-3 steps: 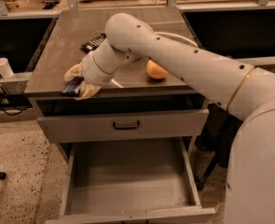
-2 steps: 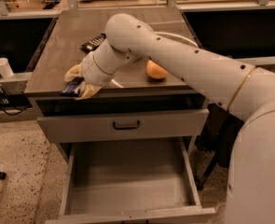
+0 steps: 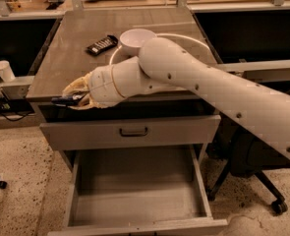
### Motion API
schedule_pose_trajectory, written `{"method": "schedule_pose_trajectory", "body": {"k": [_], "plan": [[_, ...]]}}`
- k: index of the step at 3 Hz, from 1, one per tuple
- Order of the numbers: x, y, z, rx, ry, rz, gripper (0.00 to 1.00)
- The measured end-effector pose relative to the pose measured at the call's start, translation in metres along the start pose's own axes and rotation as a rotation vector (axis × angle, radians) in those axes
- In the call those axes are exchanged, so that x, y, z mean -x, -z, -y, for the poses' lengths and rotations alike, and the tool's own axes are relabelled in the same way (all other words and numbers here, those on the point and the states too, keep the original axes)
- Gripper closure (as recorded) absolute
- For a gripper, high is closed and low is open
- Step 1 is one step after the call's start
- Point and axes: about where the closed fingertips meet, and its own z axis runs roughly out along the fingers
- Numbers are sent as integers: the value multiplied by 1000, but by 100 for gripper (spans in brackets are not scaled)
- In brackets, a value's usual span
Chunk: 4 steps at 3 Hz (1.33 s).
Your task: Place rxbar blueberry into middle drawer
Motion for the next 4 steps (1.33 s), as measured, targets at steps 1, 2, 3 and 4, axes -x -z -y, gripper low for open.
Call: {"method": "schedule_pose_trajectory", "body": {"k": [1, 2, 3, 4], "plan": [[15, 28, -24, -67, 28, -22, 100], [10, 42, -32, -83, 17, -43, 100], [10, 42, -32, -82, 17, -42, 100], [-18, 50, -80, -141, -90, -66, 100]]}}
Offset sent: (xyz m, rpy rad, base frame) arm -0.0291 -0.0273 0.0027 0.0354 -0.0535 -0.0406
